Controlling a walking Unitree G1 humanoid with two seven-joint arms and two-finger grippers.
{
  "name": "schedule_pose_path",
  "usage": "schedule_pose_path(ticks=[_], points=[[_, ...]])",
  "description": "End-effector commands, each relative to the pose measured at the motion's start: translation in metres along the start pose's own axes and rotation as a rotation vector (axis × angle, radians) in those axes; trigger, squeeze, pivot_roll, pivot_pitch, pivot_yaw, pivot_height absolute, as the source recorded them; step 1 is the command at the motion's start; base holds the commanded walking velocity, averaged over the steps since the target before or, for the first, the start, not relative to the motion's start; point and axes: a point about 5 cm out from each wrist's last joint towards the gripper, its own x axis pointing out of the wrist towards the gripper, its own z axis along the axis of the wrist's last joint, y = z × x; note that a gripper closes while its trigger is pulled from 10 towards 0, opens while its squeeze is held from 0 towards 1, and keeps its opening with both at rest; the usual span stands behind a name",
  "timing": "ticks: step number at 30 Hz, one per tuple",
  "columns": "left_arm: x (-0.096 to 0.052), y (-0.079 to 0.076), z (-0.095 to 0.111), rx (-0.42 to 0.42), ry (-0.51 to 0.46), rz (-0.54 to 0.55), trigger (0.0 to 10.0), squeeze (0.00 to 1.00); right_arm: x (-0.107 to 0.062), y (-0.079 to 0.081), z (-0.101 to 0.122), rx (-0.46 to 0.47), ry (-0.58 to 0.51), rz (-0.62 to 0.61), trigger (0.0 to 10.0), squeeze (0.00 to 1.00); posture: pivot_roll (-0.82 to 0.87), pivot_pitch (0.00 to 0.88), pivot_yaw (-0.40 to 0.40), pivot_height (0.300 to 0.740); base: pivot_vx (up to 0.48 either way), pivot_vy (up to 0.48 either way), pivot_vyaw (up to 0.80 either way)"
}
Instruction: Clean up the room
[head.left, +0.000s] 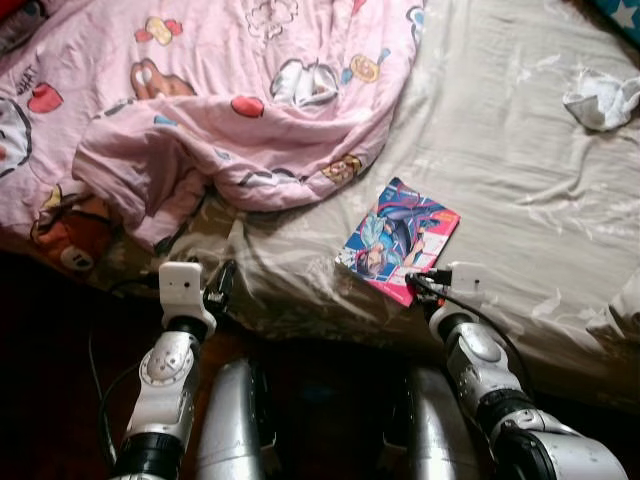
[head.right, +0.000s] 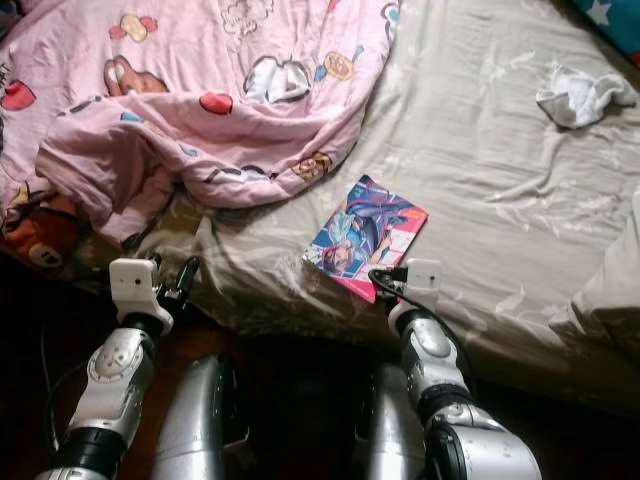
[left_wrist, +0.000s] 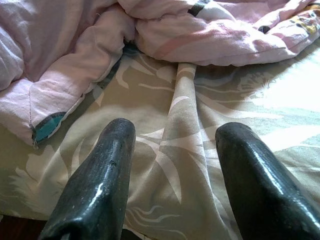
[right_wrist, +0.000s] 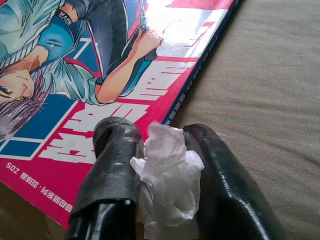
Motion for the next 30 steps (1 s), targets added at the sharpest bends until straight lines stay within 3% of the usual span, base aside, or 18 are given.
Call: schedule_pose_path(ticks=[1, 9, 19, 26, 27, 29, 30], points=[[-0.008, 0.004, -0.016, 0.01, 0.076, 0.013, 10.0, 0.0, -0.006, -0.007, -0.015, 0.029, 0.055, -0.038, 0.0, 0.0, 0.03, 0.355, -0.024, 0.592, 0.0, 0.0, 0.0], [-0.009, 0.006, -0.023, 0.013, 0.104, 0.018, 10.0, 0.0, -0.007, -0.012, -0.013, 0.035, 0.039, -0.063, 0.0, 0.0, 0.02, 0.324, -0.02, 0.592, 0.0, 0.0, 0.0], [-0.01, 0.004, -0.038, 0.008, 0.162, 0.024, 10.0, 0.0, -0.008, -0.031, 0.006, 0.041, -0.083, -0.12, 0.0, 0.0, -0.02, 0.24, -0.028, 0.592, 0.0, 0.0, 0.0], [-0.033, 0.006, -0.077, 0.005, 0.344, 0.053, 10.0, 0.0, -0.026, -0.056, -0.008, -0.026, -0.101, -0.161, 0.0, 0.0, -0.05, 0.131, -0.039, 0.592, 0.0, 0.0, 0.0], [-0.038, 0.007, -0.083, -0.002, 0.381, 0.061, 10.0, 0.0, -0.031, -0.06, -0.014, -0.04, -0.087, -0.163, 4.7, 0.0, -0.05, 0.108, -0.041, 0.592, 0.0, 0.0, 0.0], [-0.04, 0.007, -0.086, -0.008, 0.397, 0.065, 10.0, 0.0, -0.033, -0.061, -0.017, -0.042, -0.079, -0.165, 4.7, 0.0, -0.05, 0.101, -0.04, 0.592, 0.0, 0.0, 0.0], [-0.044, 0.007, -0.09, -0.008, 0.422, 0.066, 10.0, 0.0, -0.036, -0.064, -0.022, -0.049, -0.061, -0.169, 10.0, 0.0, -0.05, 0.09, -0.04, 0.592, 0.0, 0.0, 0.0]])
